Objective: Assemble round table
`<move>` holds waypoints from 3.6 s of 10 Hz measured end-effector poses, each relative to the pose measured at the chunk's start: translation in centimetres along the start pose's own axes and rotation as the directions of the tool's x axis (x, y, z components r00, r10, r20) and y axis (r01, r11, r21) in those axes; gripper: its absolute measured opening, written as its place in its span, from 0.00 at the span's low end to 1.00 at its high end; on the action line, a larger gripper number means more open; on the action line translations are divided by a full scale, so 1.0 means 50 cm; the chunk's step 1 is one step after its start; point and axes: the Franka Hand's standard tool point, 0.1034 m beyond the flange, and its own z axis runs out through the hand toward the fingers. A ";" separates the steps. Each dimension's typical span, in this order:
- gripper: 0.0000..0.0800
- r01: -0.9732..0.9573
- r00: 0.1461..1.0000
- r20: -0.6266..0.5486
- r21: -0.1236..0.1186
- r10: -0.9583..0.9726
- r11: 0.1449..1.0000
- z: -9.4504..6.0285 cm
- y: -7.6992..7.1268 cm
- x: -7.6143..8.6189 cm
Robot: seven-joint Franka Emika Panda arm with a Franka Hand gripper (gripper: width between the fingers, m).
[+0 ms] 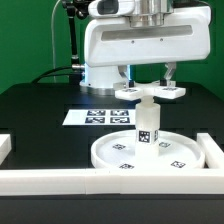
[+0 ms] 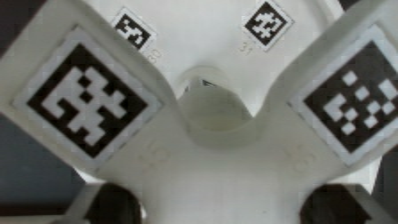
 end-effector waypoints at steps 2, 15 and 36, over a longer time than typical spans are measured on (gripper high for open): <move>0.56 0.002 1.000 -0.002 -0.002 -0.002 1.000 0.006 0.002 0.001; 0.56 0.010 1.000 -0.016 -0.011 -0.010 1.000 0.030 0.006 0.004; 0.56 -0.967 -0.223 0.138 0.096 0.965 -0.237 0.036 0.000 0.005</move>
Offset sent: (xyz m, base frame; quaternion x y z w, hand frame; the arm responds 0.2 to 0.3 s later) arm 0.0057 0.0055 -0.0110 0.0072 -0.0058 -0.0195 0.9998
